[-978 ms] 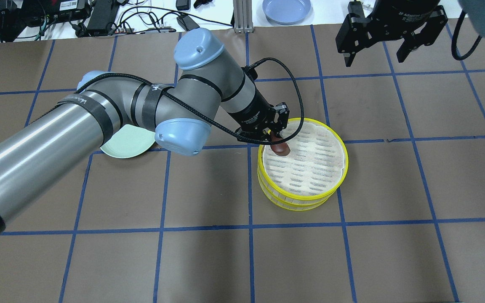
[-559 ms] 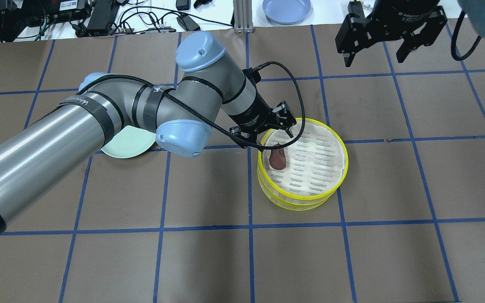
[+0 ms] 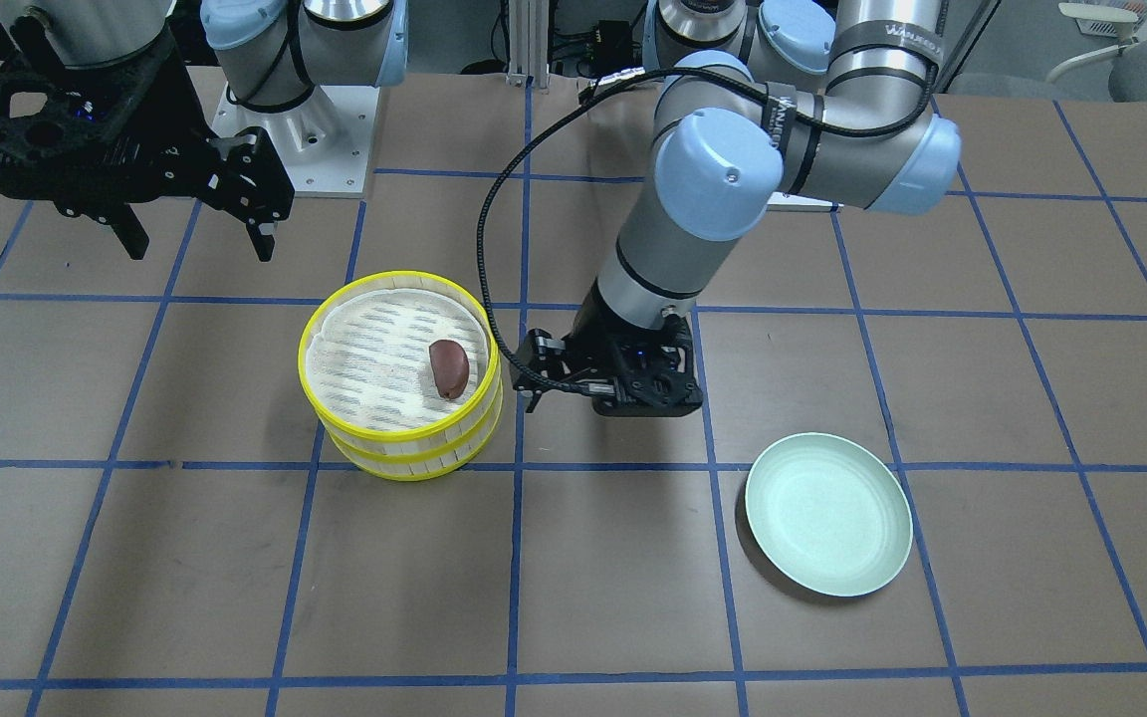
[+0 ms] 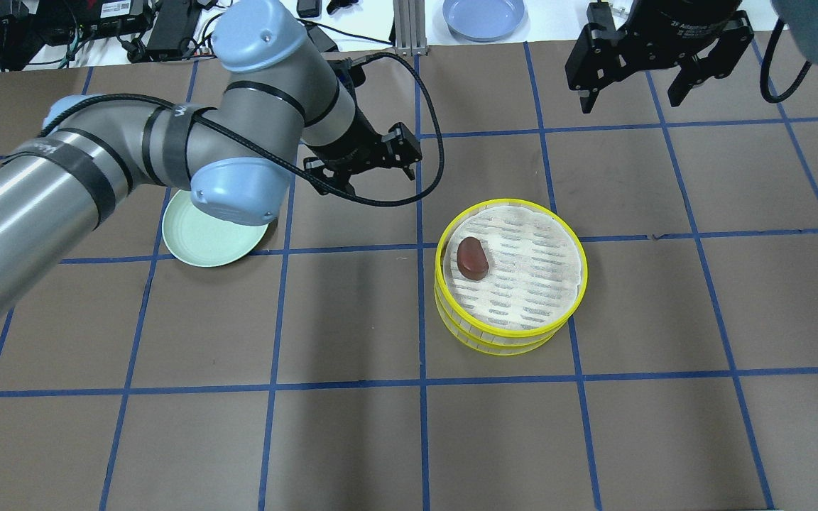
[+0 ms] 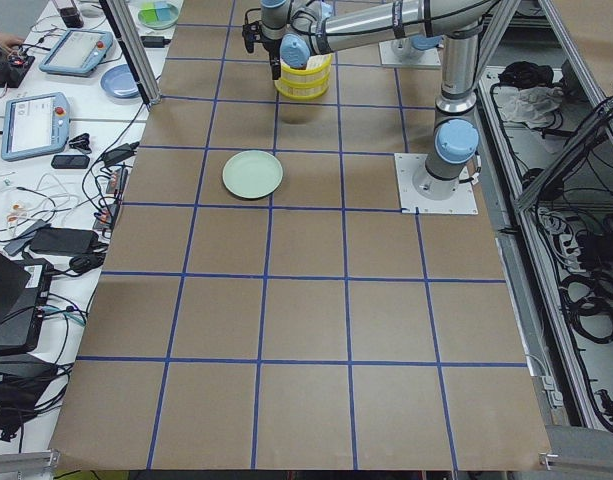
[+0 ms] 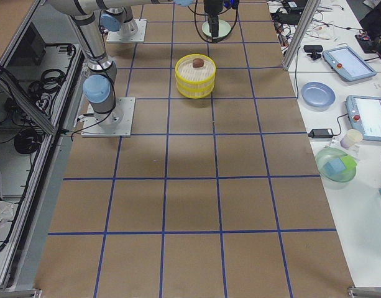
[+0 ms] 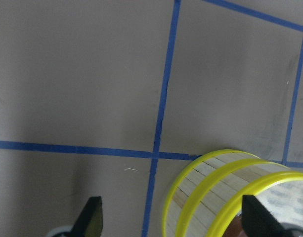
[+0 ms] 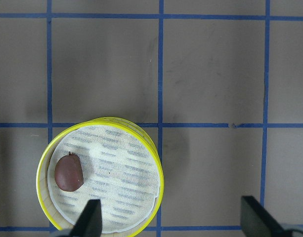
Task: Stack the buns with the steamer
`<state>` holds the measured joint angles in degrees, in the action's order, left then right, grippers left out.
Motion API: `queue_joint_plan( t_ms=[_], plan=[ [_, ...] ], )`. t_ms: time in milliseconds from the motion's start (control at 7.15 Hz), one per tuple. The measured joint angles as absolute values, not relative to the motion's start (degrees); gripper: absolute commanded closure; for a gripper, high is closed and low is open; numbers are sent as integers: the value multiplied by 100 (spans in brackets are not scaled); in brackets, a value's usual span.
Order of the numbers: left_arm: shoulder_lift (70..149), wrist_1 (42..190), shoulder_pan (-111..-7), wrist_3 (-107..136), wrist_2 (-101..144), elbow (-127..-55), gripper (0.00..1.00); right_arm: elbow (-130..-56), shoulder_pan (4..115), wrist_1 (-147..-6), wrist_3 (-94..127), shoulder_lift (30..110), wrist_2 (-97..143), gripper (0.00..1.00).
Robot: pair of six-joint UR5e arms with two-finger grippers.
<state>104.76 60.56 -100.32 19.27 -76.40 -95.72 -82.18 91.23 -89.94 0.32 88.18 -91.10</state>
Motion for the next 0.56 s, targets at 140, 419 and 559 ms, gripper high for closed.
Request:
queue_joint_plan(
  t_ms=[140, 419, 559],
  plan=[
    [10292, 6494, -9698, 1311, -7851, -9422, 0, -8245, 9123, -9025, 14, 8822, -9041, 0],
    [9863, 7537, -9198, 153, -8612, -9048, 0, -8330, 9123, -9063, 10, 8877, -8930, 0],
    [9650, 7902, -9040, -182, -8939, -8923, 0, -8365, 9123, -9063, -1, 8903, -8926, 0]
  ],
)
